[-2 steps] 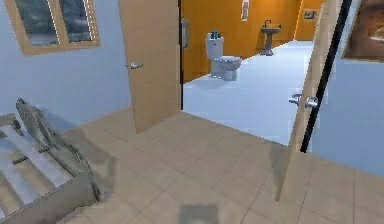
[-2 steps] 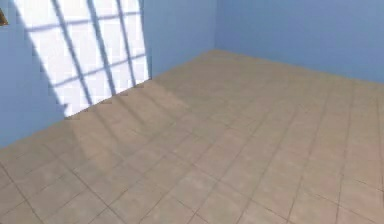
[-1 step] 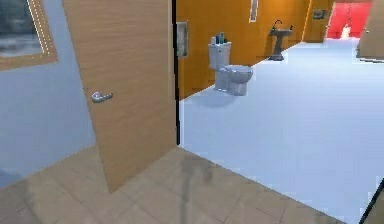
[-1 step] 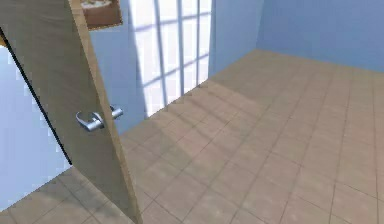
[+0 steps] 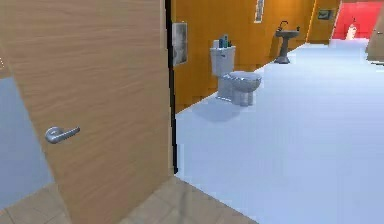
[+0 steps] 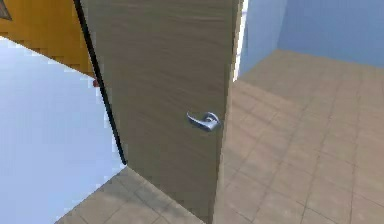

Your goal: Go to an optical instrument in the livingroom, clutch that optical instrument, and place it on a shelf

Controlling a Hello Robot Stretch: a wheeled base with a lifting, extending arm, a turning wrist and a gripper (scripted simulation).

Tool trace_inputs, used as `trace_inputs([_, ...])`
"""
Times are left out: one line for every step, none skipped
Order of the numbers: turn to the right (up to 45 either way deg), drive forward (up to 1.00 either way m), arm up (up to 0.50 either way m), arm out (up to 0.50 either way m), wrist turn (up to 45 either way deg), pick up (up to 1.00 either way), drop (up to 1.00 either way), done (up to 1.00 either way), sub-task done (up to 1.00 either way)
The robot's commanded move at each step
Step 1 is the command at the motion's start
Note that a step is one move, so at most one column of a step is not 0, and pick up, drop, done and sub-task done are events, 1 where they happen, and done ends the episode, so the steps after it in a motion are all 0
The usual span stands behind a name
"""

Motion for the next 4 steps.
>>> trace_inputs([36.0,0.0,0.0,0.0,0.0,0.0,0.0,0.0,0.0])
trace_inputs([0.0,1.0,0.0,0.0,0.0,0.0,0.0,0.0,0.0])
trace_inputs([0.0,1.0,0.0,0.0,0.0,0.0,0.0,0.0,0.0])
trace_inputs([0.0,1.0,0.0,0.0,0.0,0.0,0.0,0.0,0.0])
